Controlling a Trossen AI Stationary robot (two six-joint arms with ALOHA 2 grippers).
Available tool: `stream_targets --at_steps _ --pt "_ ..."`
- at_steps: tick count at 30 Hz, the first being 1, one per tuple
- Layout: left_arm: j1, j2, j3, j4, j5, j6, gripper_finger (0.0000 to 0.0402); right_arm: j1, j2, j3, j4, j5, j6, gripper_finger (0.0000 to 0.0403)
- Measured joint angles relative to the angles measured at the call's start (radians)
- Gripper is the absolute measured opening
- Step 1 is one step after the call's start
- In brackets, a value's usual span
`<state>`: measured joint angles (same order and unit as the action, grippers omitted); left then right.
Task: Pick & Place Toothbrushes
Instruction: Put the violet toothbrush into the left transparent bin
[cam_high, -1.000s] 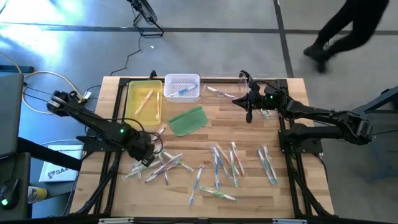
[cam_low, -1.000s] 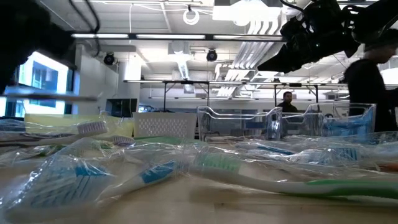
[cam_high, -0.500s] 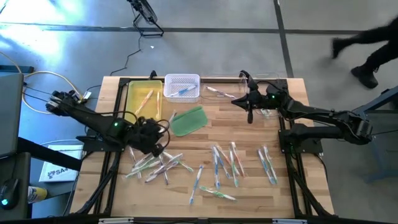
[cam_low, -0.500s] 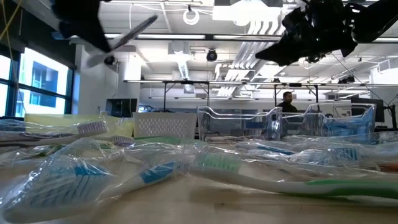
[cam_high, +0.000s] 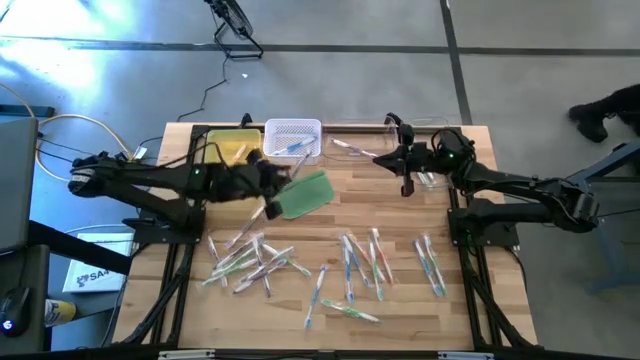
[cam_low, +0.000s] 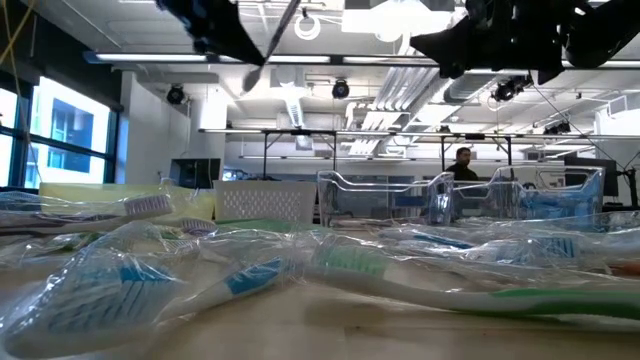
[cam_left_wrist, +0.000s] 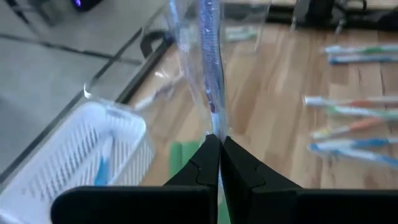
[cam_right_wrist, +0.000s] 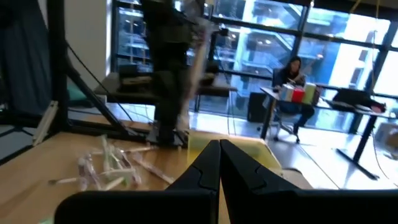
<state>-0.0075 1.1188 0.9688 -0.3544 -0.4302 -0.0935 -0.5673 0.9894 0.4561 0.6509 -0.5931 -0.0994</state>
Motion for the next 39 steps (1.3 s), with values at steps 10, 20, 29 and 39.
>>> stream_targets --at_steps 10,20,29,39 --pt "0.153 0.108 0.000 0.290 0.228 0.187 0.0003 0.082 0.000 0.000 0.088 0.071 -0.001 0.0002" --pt "0.205 0.222 0.000 0.506 0.348 0.223 0.0002 0.171 0.017 0.001 0.107 0.228 -0.002 0.0079" --pt "0.204 0.257 -0.001 0.545 0.378 0.230 0.0003 0.184 0.105 0.008 0.200 0.228 0.022 0.0177" --pt "0.204 0.257 0.000 0.545 0.390 0.244 0.0003 0.212 0.287 0.144 0.199 0.199 0.069 0.0175"
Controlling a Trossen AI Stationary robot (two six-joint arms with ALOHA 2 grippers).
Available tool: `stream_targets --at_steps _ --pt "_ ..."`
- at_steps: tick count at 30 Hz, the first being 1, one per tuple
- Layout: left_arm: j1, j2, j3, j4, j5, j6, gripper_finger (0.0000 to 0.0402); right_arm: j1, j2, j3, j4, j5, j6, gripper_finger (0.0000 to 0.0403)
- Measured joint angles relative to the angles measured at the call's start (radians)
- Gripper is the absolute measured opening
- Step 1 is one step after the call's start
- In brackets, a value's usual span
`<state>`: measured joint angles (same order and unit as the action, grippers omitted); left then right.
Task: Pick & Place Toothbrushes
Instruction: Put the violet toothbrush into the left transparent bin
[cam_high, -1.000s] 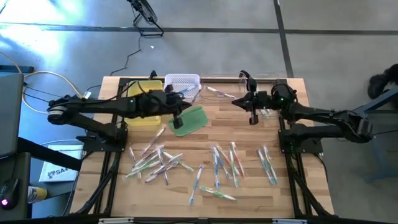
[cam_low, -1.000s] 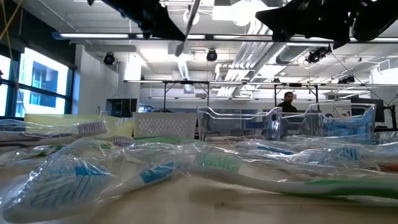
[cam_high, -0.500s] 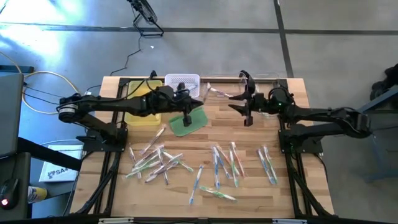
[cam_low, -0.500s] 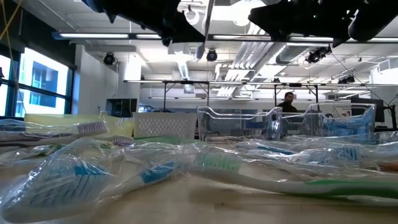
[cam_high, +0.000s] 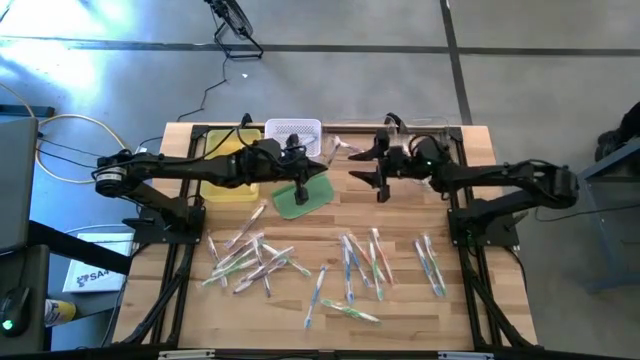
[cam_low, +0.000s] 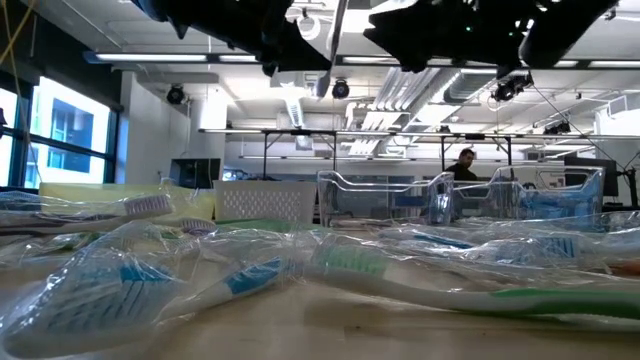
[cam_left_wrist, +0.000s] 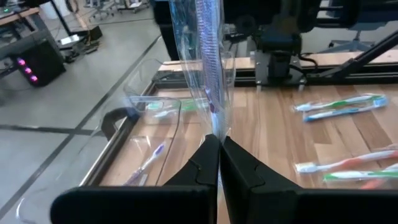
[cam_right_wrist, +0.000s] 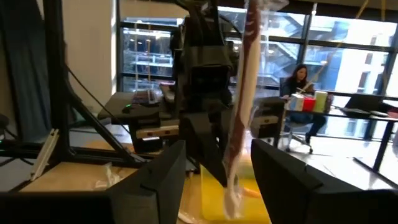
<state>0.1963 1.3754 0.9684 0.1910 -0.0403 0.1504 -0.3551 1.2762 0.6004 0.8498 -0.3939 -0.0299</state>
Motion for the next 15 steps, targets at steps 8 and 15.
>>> stream_targets --at_steps 8,15 --pt "0.000 0.000 0.000 -0.001 0.027 0.002 0.0003 0.011 0.123 0.100 0.000 -0.002 0.015 0.0174" --pt "0.000 0.000 0.000 -0.013 0.027 0.003 0.0002 0.011 0.194 0.159 0.000 -0.069 0.027 0.0174"
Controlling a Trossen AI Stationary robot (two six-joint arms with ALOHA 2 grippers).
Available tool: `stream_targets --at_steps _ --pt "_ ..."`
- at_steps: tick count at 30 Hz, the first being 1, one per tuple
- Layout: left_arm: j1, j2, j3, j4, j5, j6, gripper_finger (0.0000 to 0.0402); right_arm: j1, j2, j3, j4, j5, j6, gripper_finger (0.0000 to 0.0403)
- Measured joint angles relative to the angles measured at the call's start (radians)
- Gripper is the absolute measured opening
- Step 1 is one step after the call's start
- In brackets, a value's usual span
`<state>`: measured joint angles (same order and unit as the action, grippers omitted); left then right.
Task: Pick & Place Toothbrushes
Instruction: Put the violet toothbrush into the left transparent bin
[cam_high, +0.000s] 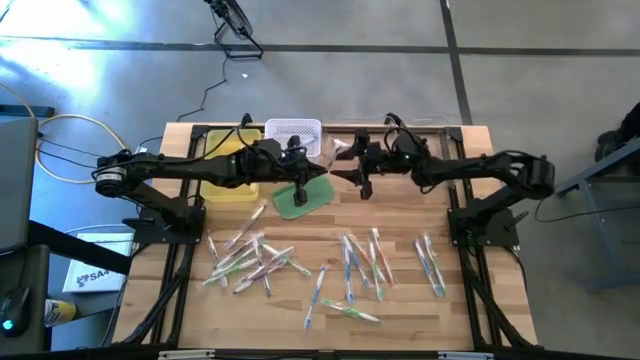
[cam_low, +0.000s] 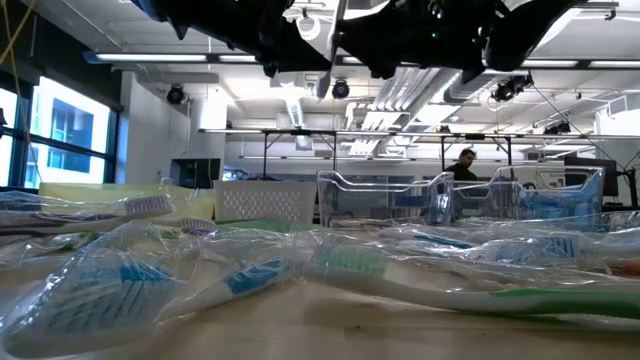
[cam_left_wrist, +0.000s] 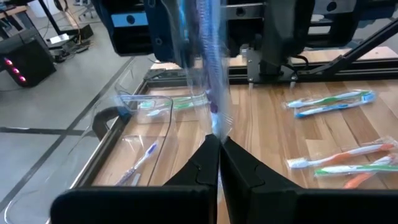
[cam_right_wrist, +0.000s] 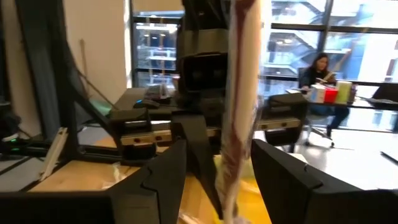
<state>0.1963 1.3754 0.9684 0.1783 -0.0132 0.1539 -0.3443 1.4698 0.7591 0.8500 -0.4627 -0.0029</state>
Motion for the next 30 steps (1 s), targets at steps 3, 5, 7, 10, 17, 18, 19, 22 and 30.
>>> stream_targets --at_steps 3,5,7,10,17,18,19,22,30 --pt "0.000 0.000 0.000 -0.001 0.000 0.000 0.0002 0.005 0.010 0.008 0.000 -0.008 -0.001 0.0174" --pt "0.000 0.000 0.000 -0.002 0.000 0.000 0.0002 0.006 0.010 0.008 0.000 -0.008 -0.018 0.0174" --pt "0.000 0.000 0.000 -0.004 0.000 0.001 0.0002 0.011 0.010 0.008 0.002 -0.008 -0.024 0.0174" --pt "0.000 0.000 0.000 -0.004 0.004 0.002 0.0002 0.011 0.010 0.008 0.007 -0.003 -0.023 0.0174" --pt "0.000 0.000 0.000 -0.005 0.029 0.003 0.0002 0.011 0.010 0.008 0.016 0.038 -0.027 0.0172" --pt "0.000 0.000 0.000 -0.004 0.029 0.003 0.0002 0.012 0.010 0.008 0.016 0.038 -0.027 0.0168" --pt "0.000 0.000 0.000 -0.004 0.029 0.003 0.0002 0.014 0.010 0.008 0.016 0.038 -0.027 0.0162" --pt "0.000 0.000 0.000 -0.004 0.029 0.003 0.0002 0.018 0.010 0.008 0.016 0.038 -0.033 0.0128" --pt "-0.001 0.000 0.000 -0.005 0.034 0.003 0.0002 0.026 0.010 0.008 0.016 0.020 -0.056 0.0024"
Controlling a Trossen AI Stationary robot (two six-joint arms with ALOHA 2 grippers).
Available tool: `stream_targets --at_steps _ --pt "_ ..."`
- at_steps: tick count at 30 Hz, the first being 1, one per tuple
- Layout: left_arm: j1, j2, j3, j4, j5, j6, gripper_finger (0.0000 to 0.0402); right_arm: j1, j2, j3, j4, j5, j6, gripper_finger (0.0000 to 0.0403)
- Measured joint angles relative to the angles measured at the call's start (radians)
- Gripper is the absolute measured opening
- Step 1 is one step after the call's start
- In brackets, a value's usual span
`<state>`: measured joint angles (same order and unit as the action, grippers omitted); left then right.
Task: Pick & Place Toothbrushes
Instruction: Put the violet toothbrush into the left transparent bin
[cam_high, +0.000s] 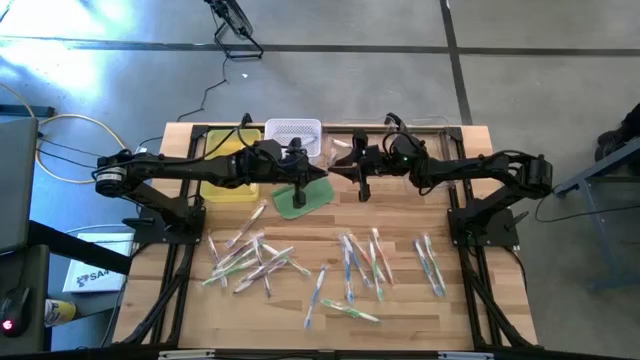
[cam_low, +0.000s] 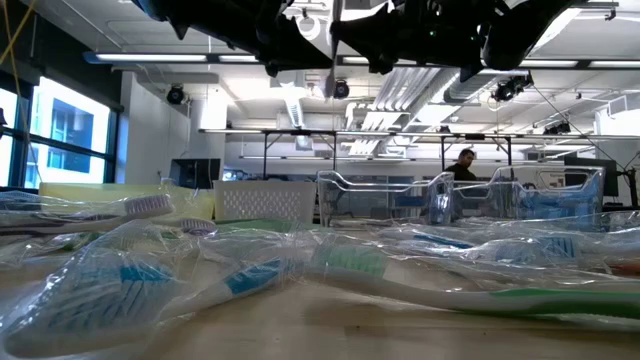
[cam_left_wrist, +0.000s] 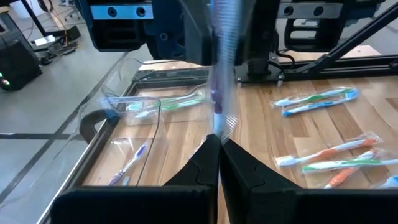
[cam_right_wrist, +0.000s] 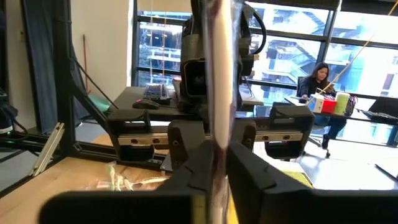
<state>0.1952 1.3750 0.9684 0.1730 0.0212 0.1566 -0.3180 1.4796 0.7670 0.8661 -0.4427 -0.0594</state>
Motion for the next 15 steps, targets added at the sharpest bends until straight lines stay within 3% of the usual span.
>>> stream_targets --at_steps 15 --pt "0.000 0.000 0.000 0.002 -0.010 0.000 0.0011 -0.001 0.000 0.000 -0.001 -0.003 -0.016 0.0009"
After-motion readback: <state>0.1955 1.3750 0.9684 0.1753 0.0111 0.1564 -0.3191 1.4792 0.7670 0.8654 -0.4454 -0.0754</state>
